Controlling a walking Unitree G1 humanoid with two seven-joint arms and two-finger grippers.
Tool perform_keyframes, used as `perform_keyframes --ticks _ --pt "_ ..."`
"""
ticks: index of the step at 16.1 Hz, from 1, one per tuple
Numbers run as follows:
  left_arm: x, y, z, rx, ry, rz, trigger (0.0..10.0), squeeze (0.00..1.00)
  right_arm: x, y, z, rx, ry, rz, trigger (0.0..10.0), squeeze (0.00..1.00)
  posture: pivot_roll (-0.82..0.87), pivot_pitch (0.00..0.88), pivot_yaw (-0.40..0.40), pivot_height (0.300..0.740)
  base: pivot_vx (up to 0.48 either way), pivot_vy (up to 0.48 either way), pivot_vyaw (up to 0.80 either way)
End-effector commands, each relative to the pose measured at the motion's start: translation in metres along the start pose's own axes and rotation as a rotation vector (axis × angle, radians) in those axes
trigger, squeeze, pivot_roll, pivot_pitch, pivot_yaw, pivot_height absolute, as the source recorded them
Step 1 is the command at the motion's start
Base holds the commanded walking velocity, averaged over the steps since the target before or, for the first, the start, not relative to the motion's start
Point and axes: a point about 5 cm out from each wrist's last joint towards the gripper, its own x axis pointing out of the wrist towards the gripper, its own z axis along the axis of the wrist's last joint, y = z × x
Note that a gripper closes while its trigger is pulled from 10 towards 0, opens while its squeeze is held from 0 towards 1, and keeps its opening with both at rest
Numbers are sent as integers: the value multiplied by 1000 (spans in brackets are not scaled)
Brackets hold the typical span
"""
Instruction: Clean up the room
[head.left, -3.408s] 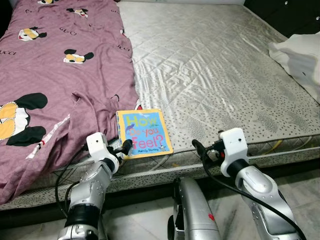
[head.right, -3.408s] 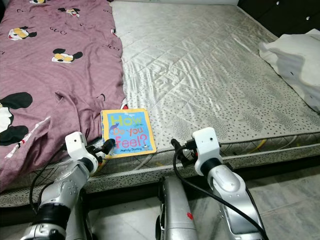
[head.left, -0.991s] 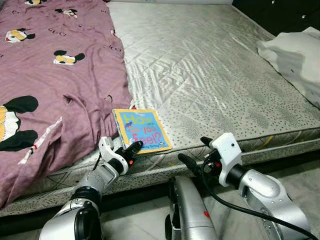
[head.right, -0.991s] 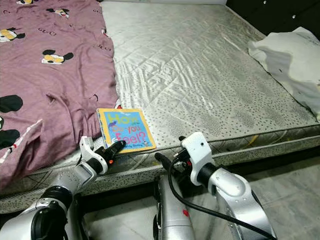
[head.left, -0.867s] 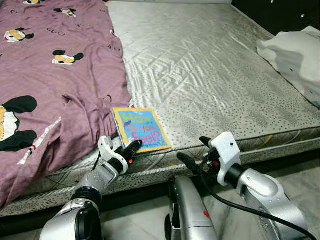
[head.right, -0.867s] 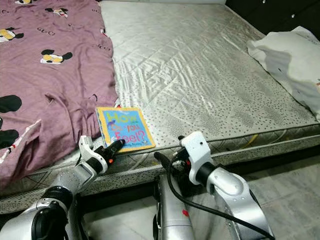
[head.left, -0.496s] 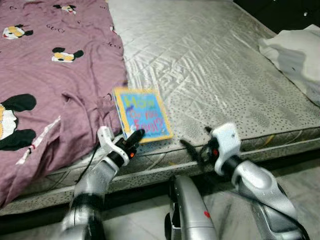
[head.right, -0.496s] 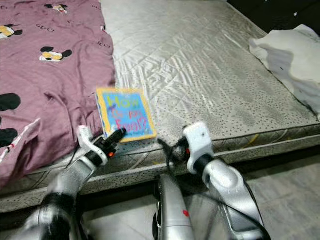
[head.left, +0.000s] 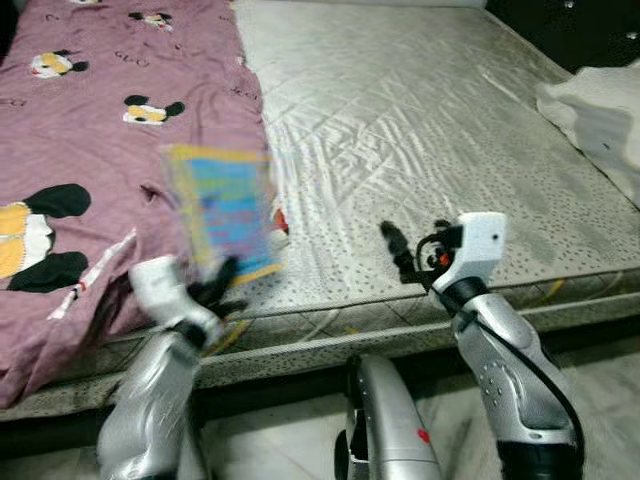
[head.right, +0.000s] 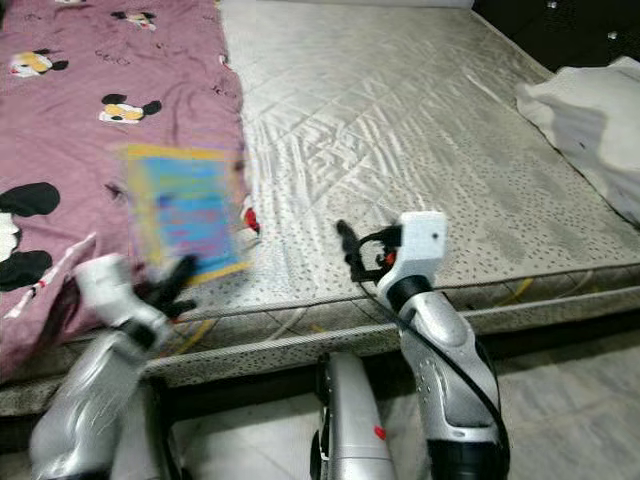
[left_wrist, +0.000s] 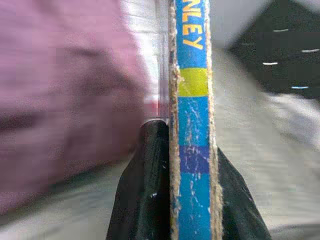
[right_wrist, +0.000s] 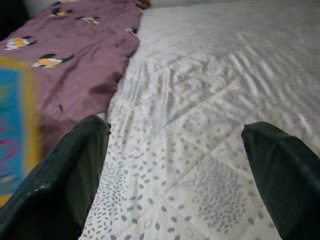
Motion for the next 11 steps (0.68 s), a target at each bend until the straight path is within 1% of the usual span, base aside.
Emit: perform_keyframes --ticks 1,3,4,5,6,7,8,10,11 --pt "-1 -14 0 7 -32 11 0 0 1 -4 -3 20 6 -29 10000 0 -67 82 -64 503 0 0 0" --pt "-10 -6 7 105 -67 111 0 0 4 1 -8 32 5 -45 10000 0 -47 82 -55 503 0 0 0" --pt "-10 -4 11 138 -80 136 0 0 4 -1 -6 -15 -28 -77 10000 0 -44 82 -53 503 0 0 0" --pt "-10 -3 13 150 -89 152 0 0 4 -3 -5 -48 -50 -98 10000 0 -42 82 -52 503 0 0 0" --pt "-6 -6 18 229 -104 163 10000 0 5 -9 -6 -27 -48 -141 10000 0 -41 82 -48 503 0 0 0" --pt "-4 -10 21 296 -112 182 10000 0 6 -12 -6 -6 -52 -151 10000 0 -40 82 -46 503 0 0 0" --pt "-3 -12 20 300 -99 194 10000 0 6 -12 -4 1 -61 -152 10000 0 -40 80 -44 503 0 0 0" --pt "-3 -16 17 252 -91 134 10000 0 8 -14 -4 30 -75 -173 10000 0 -38 79 -37 503 0 0 -513" --pt "-3 -16 16 245 -86 131 10000 0 9 -14 -4 31 -78 -177 10000 0 -36 79 -34 507 0 0 -400"
